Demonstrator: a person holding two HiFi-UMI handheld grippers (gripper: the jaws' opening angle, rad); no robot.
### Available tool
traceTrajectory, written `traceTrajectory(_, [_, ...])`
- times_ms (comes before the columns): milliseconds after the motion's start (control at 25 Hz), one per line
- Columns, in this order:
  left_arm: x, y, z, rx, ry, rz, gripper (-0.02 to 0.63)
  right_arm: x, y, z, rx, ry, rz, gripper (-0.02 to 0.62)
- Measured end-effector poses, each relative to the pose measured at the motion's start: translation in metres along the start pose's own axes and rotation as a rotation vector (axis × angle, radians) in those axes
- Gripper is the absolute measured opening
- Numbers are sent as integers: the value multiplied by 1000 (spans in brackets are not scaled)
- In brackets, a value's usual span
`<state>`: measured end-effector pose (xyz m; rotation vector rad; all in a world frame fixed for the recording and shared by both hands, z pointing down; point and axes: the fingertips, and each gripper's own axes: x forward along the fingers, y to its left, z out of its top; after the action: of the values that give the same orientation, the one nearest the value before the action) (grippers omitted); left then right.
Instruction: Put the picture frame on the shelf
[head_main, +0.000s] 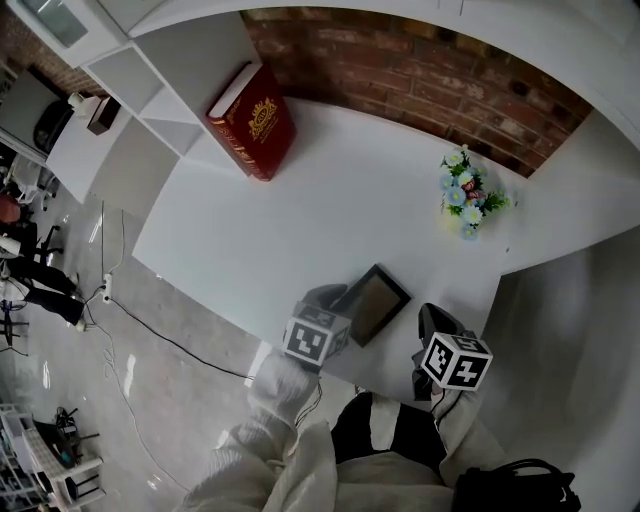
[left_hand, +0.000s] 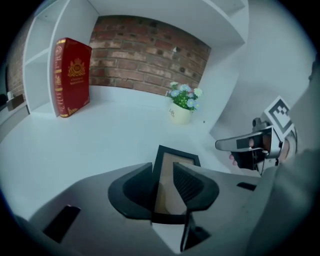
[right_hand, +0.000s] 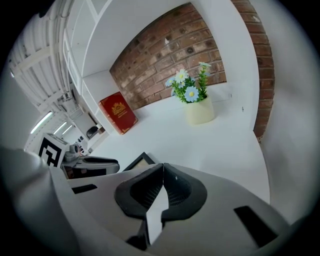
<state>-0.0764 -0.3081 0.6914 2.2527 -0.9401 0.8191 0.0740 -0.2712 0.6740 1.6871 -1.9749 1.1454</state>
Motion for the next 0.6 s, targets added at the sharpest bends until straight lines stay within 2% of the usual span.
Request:
traceTrajectory(400, [23,7,-21,29,153,-62,132,4,-1,0,-6,2,-26,25])
traceTrajectory(600, [28,9,-32,-10,192,-89,130,6,1,2,-17,3,-25,25])
